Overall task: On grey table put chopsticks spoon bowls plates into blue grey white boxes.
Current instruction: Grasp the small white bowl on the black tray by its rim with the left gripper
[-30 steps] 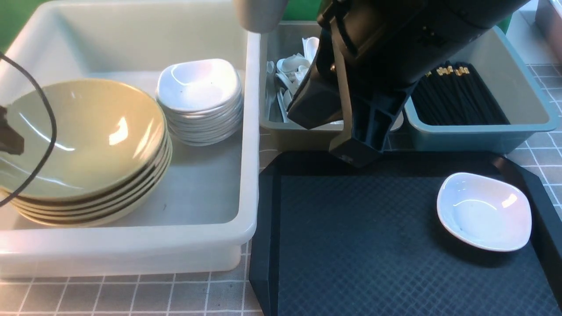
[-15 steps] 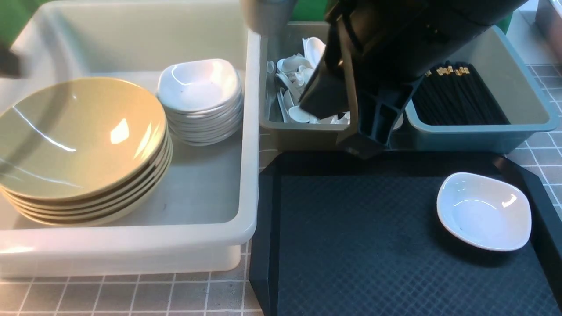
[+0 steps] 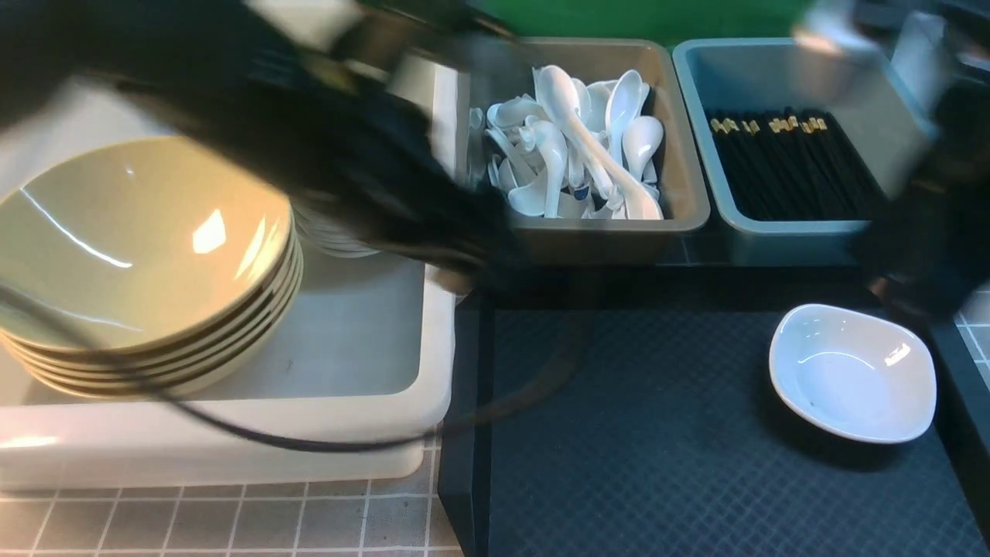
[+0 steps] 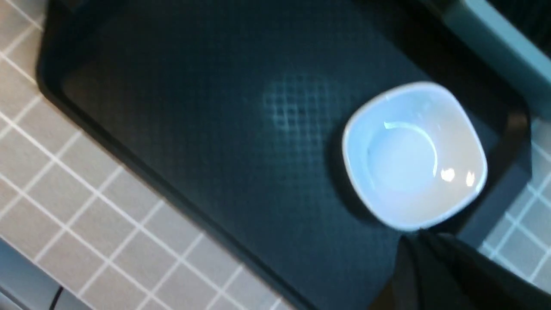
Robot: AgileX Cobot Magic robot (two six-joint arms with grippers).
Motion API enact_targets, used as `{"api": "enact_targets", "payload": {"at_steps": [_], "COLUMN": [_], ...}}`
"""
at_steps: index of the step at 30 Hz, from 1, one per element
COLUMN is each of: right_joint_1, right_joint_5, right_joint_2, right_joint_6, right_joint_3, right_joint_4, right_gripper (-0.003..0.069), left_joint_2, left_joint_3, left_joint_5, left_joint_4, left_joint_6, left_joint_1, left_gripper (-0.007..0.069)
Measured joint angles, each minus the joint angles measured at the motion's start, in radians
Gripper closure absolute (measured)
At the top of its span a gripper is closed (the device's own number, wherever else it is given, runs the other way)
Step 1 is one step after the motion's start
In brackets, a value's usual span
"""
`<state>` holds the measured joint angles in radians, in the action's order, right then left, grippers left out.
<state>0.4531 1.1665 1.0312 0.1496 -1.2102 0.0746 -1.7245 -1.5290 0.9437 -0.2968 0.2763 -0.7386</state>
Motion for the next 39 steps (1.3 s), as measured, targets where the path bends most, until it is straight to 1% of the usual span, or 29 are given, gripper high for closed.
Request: {"api": "enact_targets", "payload": {"at_steps": [6,9,18,23,26,28,30,33,34,36,39], "right_joint_1": [-0.025,-0.026,-0.026,-0.026,-0.026,-0.026,-0.026,-0.026,-0.026,-0.026,-0.026], "right_joint_5": [0.000,0.000,0.000,0.000,0.000,0.000,0.000,0.000,0.000,0.000,-0.002], "right_joint_2": [-0.094,-0.144,-0.191,-0.191,-0.191,-0.191,-0.191,-0.191,-0.191,-0.191,-0.187], "right_joint_6": [-0.025,-0.034,-0.049,-0.049,-0.048,-0.048,-0.048,-0.042,-0.038,-0.029,-0.019], "right_joint_3": [0.051,0.060,0.061,0.061,0.061,0.061,0.061,0.061,0.061,0.061,0.055], "right_joint_4": [0.013,0.032,0.044,0.046,0.047,0.047,0.047,0.048,0.048,0.048,0.041], "right_gripper": [0.0646,0.0646,0.0644,0.0642,0.0642,0.0642,0.0642,0.0642,0.0642,0.0642,0.0642], "left_joint_2": [-0.235,-0.338,-0.597,-0.703,-0.741,-0.756,-0.763,-0.766,-0.766,-0.752,-0.704], "left_joint_3": [-0.189,-0.271,-0.470,-0.562,-0.609,-0.628,-0.638,-0.649,-0.663,-0.700,-0.757], "left_joint_5": [-0.011,-0.029,-0.113,-0.157,-0.172,-0.179,-0.182,-0.166,-0.147,-0.079,0.044], "left_joint_4": [-0.026,-0.033,-0.121,-0.133,-0.139,-0.141,-0.137,-0.124,-0.133,-0.108,-0.001], "left_joint_6": [-0.002,-0.002,-0.007,-0.012,-0.030,-0.034,-0.035,-0.038,-0.040,-0.030,-0.020], "left_joint_1": [-0.086,-0.106,-0.110,-0.110,-0.110,-0.110,-0.110,-0.108,-0.104,-0.100,-0.087], "left_gripper": [0.0155,0.0155,0.0155,0.0157,0.0178,0.0218,0.0293,0.0494,0.0538,0.0587,0.0618]}}
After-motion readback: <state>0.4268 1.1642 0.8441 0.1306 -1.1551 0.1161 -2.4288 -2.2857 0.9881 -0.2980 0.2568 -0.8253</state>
